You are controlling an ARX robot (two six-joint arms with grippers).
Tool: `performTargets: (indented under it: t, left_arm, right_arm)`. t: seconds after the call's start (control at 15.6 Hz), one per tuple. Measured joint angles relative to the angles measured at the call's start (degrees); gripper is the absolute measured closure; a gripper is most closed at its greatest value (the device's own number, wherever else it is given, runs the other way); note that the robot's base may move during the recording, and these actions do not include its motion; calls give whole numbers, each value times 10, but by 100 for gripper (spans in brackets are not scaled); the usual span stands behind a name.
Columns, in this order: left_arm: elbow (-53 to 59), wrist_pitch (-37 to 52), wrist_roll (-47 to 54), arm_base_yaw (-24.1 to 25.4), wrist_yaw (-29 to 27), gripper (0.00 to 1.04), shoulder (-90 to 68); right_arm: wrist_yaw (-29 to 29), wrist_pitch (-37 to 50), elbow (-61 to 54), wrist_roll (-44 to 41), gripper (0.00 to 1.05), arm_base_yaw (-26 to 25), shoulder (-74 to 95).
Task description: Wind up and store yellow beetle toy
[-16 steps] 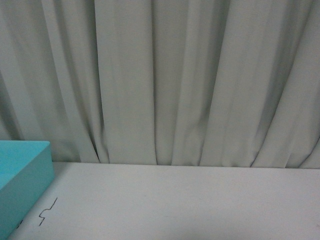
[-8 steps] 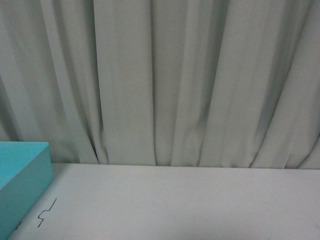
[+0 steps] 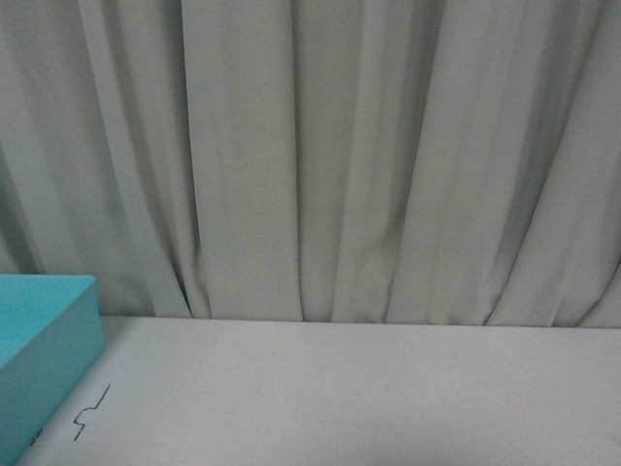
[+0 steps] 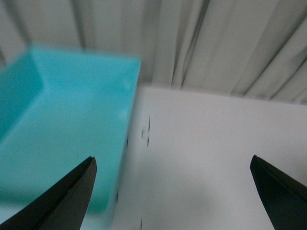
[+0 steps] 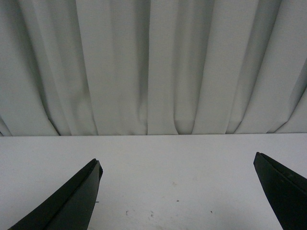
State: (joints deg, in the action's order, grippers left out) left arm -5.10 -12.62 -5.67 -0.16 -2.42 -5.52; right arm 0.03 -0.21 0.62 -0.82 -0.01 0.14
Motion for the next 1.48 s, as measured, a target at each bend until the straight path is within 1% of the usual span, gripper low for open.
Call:
performTargets:
  t: [0.06, 0.13, 0.19, 0.26, 0.32, 0.39, 0.45, 0.51, 0.58, 0.64, 0.71, 0.77, 0.84, 0.9, 0.96, 1.16, 1.48]
  left_arm:
    - [-53, -73, -52, 32, 23, 7, -82]
    - [-67, -64, -64, 76, 66, 7, -110]
    - [-81, -24, -54, 129, 129, 7, -150]
    - [-101, 28, -20, 174, 177, 7, -218]
    - [-118, 66, 14, 191, 214, 7, -282]
    - [-135, 89, 48, 183, 233, 7, -342]
    - [-158, 97, 94, 156, 250, 7, -404]
    - [-177, 98, 126, 126, 249, 7, -447]
    - [-204, 87, 172, 74, 259, 7, -494]
    - [-217, 69, 232, 6, 276, 7, -542]
    - [-219, 53, 290, -43, 277, 7, -595]
    - [-233, 52, 319, -87, 274, 7, -642]
    - [-234, 43, 327, -142, 266, 7, -654]
    - [-233, 65, 324, -196, 261, 7, -676]
    - [-221, 104, 299, -218, 250, 7, -715]
    - [-217, 133, 279, -235, 240, 7, -741]
    - [-215, 179, 225, -299, 230, 7, -781]
  right_arm:
    - [0, 0, 0, 0, 7, 0, 0]
    - [0, 0, 0, 0, 7, 0, 0]
    - [0, 0, 0, 0, 7, 0, 0]
    - [0, 0, 0, 0, 7, 0, 0]
    - [0, 0, 0, 0, 7, 0, 0]
    - [0, 0, 0, 0, 7, 0, 0]
    - [0, 0, 0, 0, 7, 0, 0]
    - [0, 0, 0, 0, 7, 0, 0]
    - [0, 0, 0, 0, 7, 0, 0]
    - [0, 0, 0, 0, 7, 0, 0]
    - [0, 0, 0, 0, 7, 0, 0]
    - [0, 0, 0, 0, 7, 0, 0]
    - [0, 0, 0, 0, 7, 0, 0]
    - [0, 0, 0, 0, 7, 0, 0]
    - [0, 0, 0, 0, 7, 0, 0]
    - [0, 0, 0, 0, 7, 0, 0]
    - [0, 0, 0, 0, 7, 0, 0]
